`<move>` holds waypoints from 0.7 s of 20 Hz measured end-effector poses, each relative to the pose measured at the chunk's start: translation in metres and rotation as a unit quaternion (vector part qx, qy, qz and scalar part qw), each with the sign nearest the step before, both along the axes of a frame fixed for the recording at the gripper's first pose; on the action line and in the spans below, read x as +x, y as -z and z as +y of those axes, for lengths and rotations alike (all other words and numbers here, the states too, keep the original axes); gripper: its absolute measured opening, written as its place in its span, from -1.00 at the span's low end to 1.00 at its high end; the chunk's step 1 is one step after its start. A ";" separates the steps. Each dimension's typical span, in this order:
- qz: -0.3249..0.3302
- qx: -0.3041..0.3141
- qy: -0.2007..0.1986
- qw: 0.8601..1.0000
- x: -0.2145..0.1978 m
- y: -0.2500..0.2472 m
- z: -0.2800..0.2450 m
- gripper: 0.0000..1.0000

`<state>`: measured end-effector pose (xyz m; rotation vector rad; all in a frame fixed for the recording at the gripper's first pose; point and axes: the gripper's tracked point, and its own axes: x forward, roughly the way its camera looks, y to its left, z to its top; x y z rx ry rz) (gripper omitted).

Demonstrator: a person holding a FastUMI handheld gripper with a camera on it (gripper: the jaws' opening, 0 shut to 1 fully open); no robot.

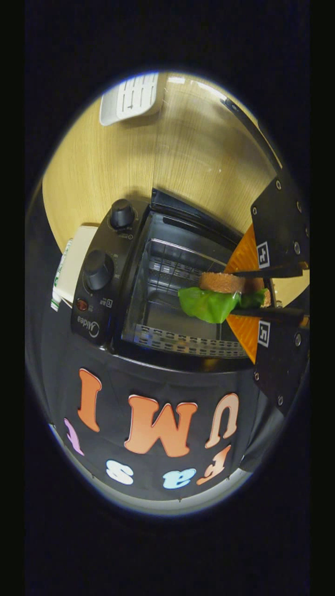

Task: Open the toaster oven, put the food inside, and close the toaster oven door.

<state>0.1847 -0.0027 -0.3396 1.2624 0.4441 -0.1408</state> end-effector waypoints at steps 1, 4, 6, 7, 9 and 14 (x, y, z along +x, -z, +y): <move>0.002 0.002 0.005 1.000 0.003 0.001 0.002 -0.46; 0.006 0.000 0.015 1.000 0.013 0.004 0.004 -0.32; 0.018 -0.010 0.012 1.000 0.016 0.008 0.006 -0.20; 0.030 -0.016 0.010 0.999 0.016 0.013 0.007 -0.17; 0.026 -0.011 0.004 1.000 0.015 0.008 0.010 0.09; 0.053 -0.032 0.000 0.998 0.001 0.015 0.010 0.88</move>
